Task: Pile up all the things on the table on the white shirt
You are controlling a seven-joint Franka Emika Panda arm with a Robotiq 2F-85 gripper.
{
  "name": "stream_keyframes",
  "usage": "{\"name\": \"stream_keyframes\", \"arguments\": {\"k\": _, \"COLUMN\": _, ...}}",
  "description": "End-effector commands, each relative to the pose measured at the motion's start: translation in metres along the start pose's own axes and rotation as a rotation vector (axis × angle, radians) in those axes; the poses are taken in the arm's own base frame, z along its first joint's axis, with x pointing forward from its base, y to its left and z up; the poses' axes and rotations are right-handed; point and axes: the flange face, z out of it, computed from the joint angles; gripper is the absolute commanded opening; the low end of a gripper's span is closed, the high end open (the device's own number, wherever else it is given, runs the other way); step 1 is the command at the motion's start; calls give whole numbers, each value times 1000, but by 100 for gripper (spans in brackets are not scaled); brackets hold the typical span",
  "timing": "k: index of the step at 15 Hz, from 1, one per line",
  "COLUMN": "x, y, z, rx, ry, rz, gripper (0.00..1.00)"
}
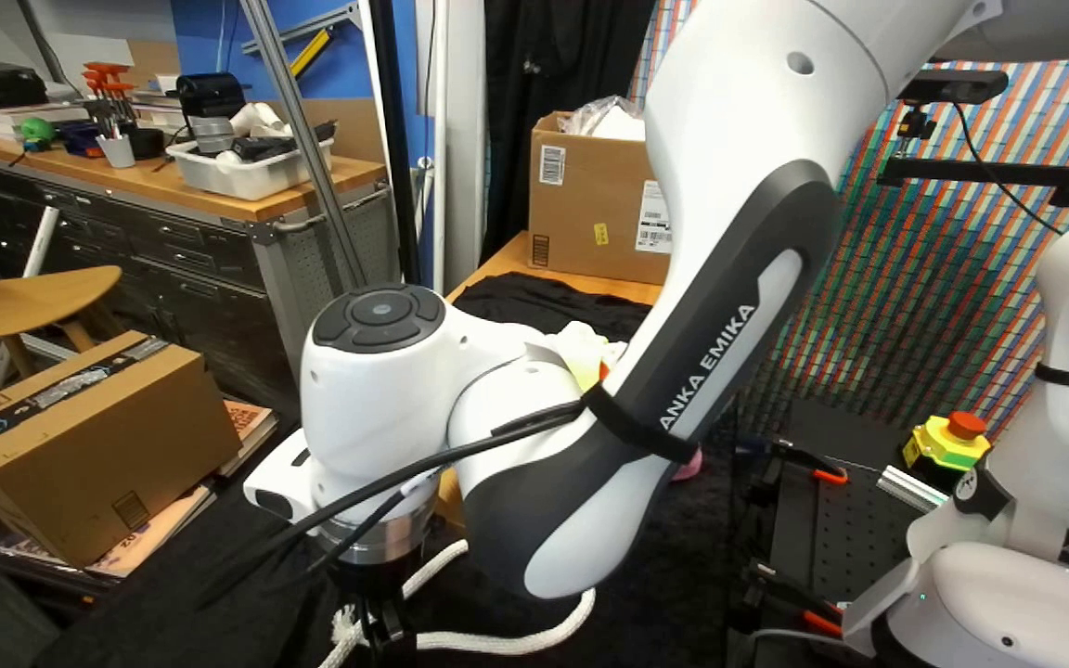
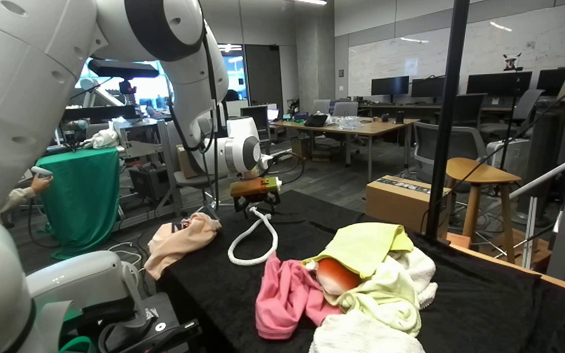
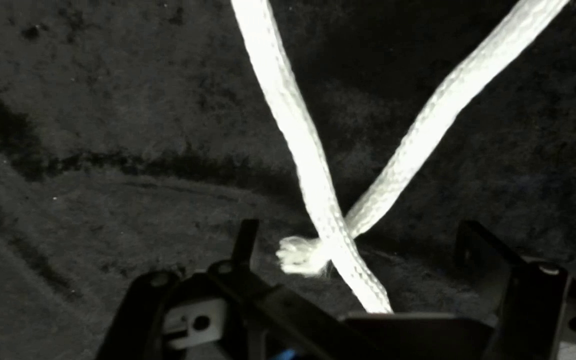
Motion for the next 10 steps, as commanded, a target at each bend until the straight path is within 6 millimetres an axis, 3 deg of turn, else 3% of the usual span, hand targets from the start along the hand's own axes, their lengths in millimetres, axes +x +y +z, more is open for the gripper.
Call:
{"name": "stream_keyframes", "arguments": {"k": 1, "x": 9, "y": 11, "z": 8, "rx": -20, "ry": -11, "rz": 24, "gripper": 100}}
{"name": "stream_keyframes", "arguments": {"k": 5, "x": 9, "y": 17, "z": 12, "rx": -19, "ry": -16, "rz": 36, "gripper": 100}}
{"name": "stream_keyframes", "arguments": {"k": 6, "x": 10, "y": 18, "z": 13, "rx": -21, "ry": -15, "rz": 37, "gripper": 95}}
{"name": "stream_keyframes", "arguments": {"k": 8, "x": 10, "y": 19, "z": 11, "rx": -19, "ry": -14, "rz": 40, "gripper": 71}}
{"name": "stream_keyframes", "arguments": {"k": 10, "x": 10, "y": 20, "z": 13, "rx": -20, "ry": -13, "rz": 43, "gripper": 64}}
